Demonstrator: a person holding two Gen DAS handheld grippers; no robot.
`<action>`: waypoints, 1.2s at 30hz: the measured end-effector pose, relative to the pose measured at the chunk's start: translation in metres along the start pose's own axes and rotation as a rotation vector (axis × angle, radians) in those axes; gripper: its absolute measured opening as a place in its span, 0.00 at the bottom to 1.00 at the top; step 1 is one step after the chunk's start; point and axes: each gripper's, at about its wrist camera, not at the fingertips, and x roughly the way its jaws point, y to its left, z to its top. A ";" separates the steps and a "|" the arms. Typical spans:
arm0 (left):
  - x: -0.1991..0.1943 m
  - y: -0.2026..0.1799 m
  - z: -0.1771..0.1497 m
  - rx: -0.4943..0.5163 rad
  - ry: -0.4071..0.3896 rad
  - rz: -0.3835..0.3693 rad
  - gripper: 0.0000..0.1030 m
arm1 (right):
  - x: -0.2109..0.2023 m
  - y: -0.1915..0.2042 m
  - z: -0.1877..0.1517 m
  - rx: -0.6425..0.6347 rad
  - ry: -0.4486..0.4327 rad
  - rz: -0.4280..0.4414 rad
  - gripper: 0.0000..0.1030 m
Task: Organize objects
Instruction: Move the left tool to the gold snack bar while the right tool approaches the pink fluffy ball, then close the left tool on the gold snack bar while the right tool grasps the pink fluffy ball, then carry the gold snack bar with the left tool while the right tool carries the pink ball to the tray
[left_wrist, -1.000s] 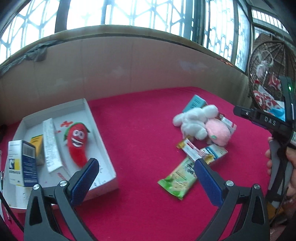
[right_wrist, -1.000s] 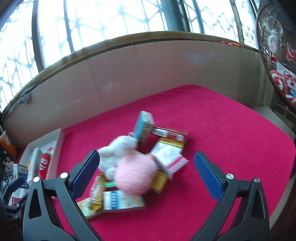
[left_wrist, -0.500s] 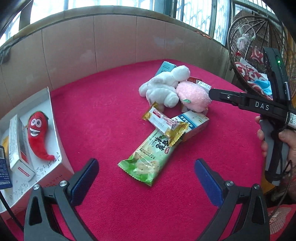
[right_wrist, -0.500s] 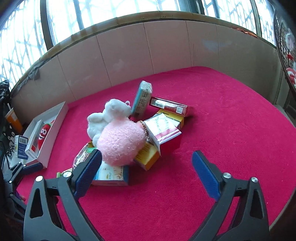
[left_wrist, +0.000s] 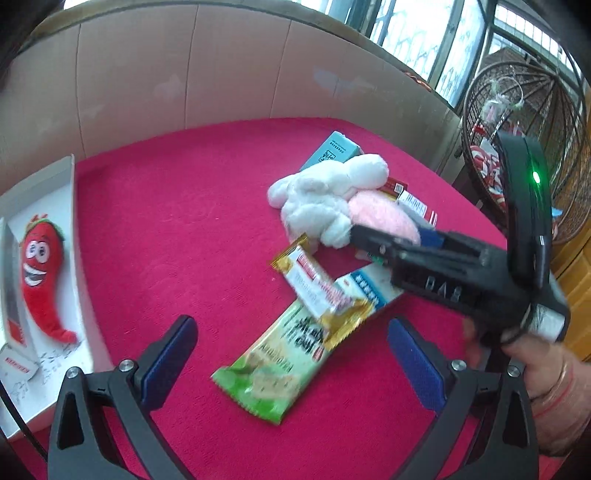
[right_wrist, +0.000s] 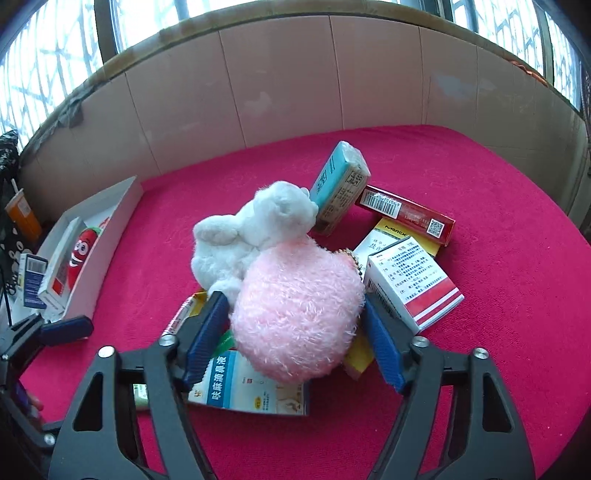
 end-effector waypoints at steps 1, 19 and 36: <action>0.004 -0.001 0.003 -0.012 0.007 -0.008 1.00 | 0.001 -0.001 -0.002 -0.004 0.005 0.003 0.52; 0.063 0.010 0.028 -0.353 0.100 -0.157 0.62 | -0.047 -0.069 -0.011 0.194 -0.084 0.016 0.49; 0.040 0.001 0.013 -0.313 -0.017 -0.128 0.20 | -0.072 -0.058 -0.006 0.167 -0.147 0.040 0.49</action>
